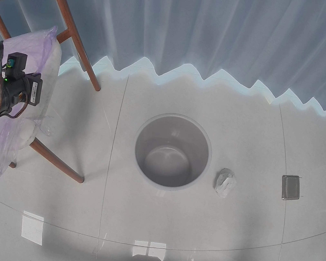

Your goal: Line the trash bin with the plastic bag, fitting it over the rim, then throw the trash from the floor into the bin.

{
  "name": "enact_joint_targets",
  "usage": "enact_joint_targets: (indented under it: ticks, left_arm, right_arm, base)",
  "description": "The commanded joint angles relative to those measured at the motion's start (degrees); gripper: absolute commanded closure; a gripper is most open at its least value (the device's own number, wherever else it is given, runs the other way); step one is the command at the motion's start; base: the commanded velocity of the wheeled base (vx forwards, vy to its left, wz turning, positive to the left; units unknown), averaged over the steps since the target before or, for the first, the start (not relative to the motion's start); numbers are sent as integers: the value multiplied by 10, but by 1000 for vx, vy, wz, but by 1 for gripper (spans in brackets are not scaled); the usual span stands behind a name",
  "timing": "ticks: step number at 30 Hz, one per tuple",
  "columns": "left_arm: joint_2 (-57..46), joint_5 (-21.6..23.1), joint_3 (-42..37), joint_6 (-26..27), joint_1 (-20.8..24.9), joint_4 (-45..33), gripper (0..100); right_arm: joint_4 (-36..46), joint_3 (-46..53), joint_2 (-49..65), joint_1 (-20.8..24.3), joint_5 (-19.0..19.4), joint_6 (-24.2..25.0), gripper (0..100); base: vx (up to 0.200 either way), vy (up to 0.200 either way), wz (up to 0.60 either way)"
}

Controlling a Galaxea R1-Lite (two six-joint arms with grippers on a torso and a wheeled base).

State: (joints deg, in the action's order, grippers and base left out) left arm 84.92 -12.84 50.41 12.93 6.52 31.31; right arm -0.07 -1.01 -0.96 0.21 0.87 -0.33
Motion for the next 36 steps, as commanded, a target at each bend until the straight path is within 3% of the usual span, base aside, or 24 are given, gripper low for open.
enact_joint_targets:
  ticks: [1,7,17,21,24,30,36]
  left_arm:
    - [-63,33,-6,-29,-2,-2,100]
    - [-97,88,-12,-77,-21,-4,100]
    - [-119,154,-47,-88,-85,2,100]
    - [-124,177,-34,-119,-78,2,100]
    - [-126,243,-15,-146,-65,2,100]
    - [-122,296,20,-172,-53,2,100]
    - [-122,320,47,-188,17,-1,100]
  right_arm:
    - [0,9,10,1,0,0,0]
    - [0,10,10,1,0,0,0]
    - [0,10,10,1,0,0,0]
    - [0,10,10,1,0,0,0]
    - [0,10,10,1,0,0,0]
    - [0,9,10,1,0,0,0]
    - [0,10,10,1,0,0,0]
  base:
    - [0,0,0]
    - [0,0,0]
    - [0,0,0]
    - [0,0,0]
    - [0,0,0]
    - [0,0,0]
    - [0,0,0]
